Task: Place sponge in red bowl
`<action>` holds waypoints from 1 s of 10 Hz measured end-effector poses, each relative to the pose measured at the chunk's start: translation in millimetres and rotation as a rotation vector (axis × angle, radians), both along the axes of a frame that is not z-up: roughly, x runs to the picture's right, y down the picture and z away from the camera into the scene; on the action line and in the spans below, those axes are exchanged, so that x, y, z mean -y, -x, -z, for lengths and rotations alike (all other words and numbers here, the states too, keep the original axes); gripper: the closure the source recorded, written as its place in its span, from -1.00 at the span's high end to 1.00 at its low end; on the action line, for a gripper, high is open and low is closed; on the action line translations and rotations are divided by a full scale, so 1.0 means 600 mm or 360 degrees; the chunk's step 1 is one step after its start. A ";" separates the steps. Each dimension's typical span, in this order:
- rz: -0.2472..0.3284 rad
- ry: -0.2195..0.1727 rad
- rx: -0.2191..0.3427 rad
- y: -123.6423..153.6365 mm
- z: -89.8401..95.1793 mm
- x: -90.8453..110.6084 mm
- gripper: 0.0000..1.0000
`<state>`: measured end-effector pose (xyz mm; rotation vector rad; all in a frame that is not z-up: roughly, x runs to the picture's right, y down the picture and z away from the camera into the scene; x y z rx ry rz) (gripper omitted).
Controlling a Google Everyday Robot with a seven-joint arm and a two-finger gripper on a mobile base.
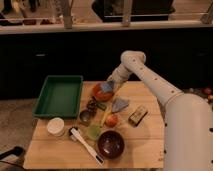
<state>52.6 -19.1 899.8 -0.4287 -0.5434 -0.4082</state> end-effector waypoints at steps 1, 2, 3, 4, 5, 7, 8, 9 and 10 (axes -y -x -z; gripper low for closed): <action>-0.0009 0.0004 0.0010 0.004 -0.010 0.013 -0.99; -0.0018 0.0013 0.0021 0.010 -0.021 0.027 -0.99; -0.0027 0.0022 0.0022 0.010 -0.030 0.037 -0.99; -0.0039 0.0031 0.0026 0.011 -0.042 0.051 -0.99; -0.0038 0.0051 0.0039 0.019 -0.048 0.053 -0.99; -0.0035 0.0080 0.0054 0.029 -0.056 0.053 -0.99; -0.0035 0.0096 0.0061 0.034 -0.062 0.052 -0.99; -0.0032 0.0116 0.0063 0.036 -0.066 0.049 -0.99; -0.0035 0.0122 0.0066 0.040 -0.070 0.049 -0.99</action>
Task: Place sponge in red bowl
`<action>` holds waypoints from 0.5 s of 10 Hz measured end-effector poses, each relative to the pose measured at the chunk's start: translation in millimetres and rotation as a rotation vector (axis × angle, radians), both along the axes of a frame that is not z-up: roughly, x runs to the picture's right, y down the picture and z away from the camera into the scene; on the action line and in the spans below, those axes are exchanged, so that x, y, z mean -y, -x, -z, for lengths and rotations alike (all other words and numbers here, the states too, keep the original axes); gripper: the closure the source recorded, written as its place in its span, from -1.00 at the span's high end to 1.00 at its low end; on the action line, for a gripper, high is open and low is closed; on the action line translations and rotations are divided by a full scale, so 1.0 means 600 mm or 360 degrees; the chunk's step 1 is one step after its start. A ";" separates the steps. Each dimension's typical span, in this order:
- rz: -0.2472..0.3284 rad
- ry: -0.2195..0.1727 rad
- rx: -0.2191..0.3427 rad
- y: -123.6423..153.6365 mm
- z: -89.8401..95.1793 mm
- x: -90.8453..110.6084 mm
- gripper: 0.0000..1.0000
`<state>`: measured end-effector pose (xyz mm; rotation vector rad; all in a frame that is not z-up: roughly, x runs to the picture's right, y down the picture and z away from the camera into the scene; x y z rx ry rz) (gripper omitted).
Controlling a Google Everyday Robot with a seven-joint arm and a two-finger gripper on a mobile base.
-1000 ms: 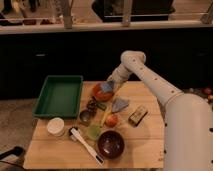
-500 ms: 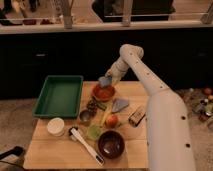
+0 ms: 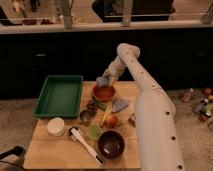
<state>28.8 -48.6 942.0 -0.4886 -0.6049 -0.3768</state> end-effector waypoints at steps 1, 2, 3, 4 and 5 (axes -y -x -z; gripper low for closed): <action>0.0009 0.0025 0.0000 0.003 -0.004 -0.005 -0.99; 0.0007 0.0037 -0.0006 0.007 -0.009 -0.006 -0.94; 0.0011 0.0059 -0.0013 0.009 -0.011 -0.009 -0.81; 0.0004 0.0070 -0.0015 0.010 -0.013 -0.009 -0.60; -0.0001 0.0086 -0.0012 0.011 -0.012 -0.009 -0.38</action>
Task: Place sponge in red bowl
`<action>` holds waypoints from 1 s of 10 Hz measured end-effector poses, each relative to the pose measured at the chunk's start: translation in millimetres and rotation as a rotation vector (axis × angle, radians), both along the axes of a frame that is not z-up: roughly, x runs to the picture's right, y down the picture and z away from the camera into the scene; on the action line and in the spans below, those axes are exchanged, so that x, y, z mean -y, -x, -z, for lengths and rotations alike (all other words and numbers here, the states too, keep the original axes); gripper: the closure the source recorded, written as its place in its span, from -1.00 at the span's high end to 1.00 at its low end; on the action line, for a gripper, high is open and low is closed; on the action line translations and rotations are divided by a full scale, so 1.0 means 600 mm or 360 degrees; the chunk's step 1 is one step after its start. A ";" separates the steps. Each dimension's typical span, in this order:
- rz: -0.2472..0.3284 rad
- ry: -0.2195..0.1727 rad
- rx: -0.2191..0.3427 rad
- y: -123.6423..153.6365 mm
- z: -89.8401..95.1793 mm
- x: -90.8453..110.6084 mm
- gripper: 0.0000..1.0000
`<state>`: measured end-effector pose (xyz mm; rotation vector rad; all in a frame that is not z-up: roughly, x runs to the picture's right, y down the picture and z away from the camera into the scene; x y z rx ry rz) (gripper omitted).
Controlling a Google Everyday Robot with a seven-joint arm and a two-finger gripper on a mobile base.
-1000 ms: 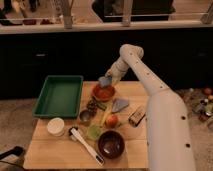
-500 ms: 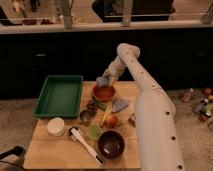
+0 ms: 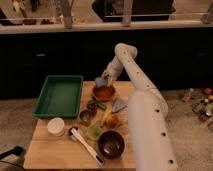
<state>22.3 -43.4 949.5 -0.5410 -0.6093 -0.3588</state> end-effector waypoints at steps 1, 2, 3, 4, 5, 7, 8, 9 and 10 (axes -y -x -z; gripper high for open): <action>-0.0004 0.0011 0.0003 0.000 0.001 0.000 -0.22; -0.0004 0.0023 0.0008 0.001 0.003 -0.001 -0.01; -0.0006 0.0029 0.0012 0.000 0.005 -0.002 0.23; -0.0007 0.0033 0.0011 -0.002 0.008 -0.002 0.43; -0.0008 0.0035 0.0011 -0.003 0.010 -0.002 0.54; -0.0002 0.0041 0.0007 -0.007 0.020 -0.002 0.60; -0.0002 0.0038 0.0004 -0.008 0.024 -0.001 0.60; -0.0005 0.0029 0.0001 -0.011 0.031 0.003 0.60; -0.0007 0.0023 0.0000 -0.014 0.037 0.007 0.60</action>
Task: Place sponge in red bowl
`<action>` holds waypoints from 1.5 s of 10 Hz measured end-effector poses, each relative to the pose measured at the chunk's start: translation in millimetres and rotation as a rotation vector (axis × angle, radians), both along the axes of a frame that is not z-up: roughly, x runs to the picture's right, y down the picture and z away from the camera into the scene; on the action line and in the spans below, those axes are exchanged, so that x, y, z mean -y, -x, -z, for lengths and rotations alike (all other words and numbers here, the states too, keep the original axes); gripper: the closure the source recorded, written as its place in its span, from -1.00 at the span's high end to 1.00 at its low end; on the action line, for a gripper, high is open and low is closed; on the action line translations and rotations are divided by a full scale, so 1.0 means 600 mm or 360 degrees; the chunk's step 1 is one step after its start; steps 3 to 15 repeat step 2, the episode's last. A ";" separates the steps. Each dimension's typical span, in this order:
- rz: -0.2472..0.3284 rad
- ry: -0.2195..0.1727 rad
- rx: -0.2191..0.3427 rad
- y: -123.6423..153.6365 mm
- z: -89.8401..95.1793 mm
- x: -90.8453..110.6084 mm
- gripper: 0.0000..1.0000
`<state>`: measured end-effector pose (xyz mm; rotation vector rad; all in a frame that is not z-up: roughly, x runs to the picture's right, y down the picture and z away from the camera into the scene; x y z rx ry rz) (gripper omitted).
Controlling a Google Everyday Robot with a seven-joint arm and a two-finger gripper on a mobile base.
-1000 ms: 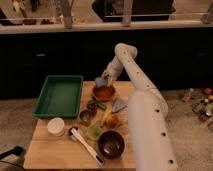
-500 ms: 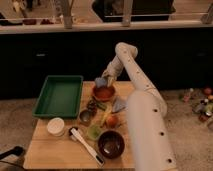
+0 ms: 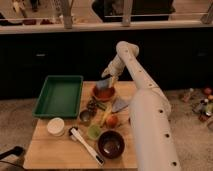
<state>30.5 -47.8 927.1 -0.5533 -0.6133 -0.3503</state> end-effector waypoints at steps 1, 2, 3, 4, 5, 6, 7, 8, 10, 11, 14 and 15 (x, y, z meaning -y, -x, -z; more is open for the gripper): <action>-0.0003 -0.0004 -0.0002 -0.002 0.003 0.002 0.60; -0.0008 -0.0013 -0.0004 -0.006 0.008 0.006 0.60; -0.0008 -0.0013 -0.0004 -0.006 0.008 0.006 0.60; -0.0008 -0.0013 -0.0004 -0.006 0.008 0.006 0.60; -0.0008 -0.0013 -0.0004 -0.006 0.008 0.006 0.60; -0.0008 -0.0013 -0.0004 -0.006 0.008 0.006 0.60; -0.0008 -0.0013 -0.0004 -0.006 0.008 0.006 0.60; -0.0008 -0.0013 -0.0004 -0.006 0.008 0.006 0.60; -0.0008 -0.0013 -0.0004 -0.006 0.008 0.006 0.60; -0.0008 -0.0013 -0.0004 -0.006 0.008 0.006 0.60; -0.0008 -0.0013 -0.0004 -0.006 0.008 0.006 0.60; -0.0008 -0.0013 -0.0004 -0.006 0.008 0.006 0.60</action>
